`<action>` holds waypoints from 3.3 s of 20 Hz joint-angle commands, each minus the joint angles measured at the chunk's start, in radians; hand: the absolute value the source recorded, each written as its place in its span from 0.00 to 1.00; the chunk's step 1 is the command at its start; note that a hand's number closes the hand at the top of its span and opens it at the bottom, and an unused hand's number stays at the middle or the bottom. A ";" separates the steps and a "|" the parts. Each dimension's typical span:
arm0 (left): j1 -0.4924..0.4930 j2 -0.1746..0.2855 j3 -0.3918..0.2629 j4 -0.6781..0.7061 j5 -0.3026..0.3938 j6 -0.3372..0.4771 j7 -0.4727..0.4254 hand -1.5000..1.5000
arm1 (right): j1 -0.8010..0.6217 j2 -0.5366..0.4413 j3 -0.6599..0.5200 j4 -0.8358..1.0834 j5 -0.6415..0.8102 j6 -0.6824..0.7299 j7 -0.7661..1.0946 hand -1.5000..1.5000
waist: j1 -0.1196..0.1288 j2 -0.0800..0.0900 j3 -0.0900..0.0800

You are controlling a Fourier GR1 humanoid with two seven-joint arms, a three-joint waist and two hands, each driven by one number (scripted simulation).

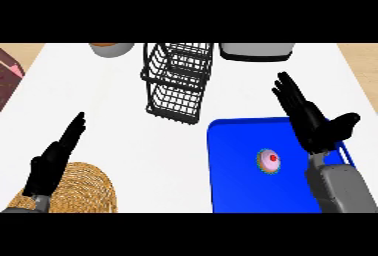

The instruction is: Pick the cupcake from the tray and place it in the tiered basket

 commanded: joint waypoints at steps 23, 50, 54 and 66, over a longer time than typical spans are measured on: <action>-0.062 -0.103 0.089 -0.064 0.160 -0.025 0.154 0.50 | 0.220 -0.404 0.126 -0.447 0.583 0.074 -0.055 0.00 | -0.034 0.010 0.017; -0.067 -0.150 0.160 -0.068 0.085 -0.103 0.181 0.50 | 0.178 -0.239 0.373 -0.310 0.976 0.287 0.293 0.00 | -0.012 0.017 0.022; -0.074 -0.155 0.191 -0.107 0.090 -0.116 0.245 0.50 | 0.239 -0.195 0.410 -0.301 1.087 0.203 0.254 0.00 | -0.014 0.016 0.022; -0.101 -0.212 0.216 -0.044 0.038 -0.150 0.214 0.50 | 0.146 -0.140 0.307 -0.064 1.196 0.183 0.112 0.00 | -0.013 0.017 0.022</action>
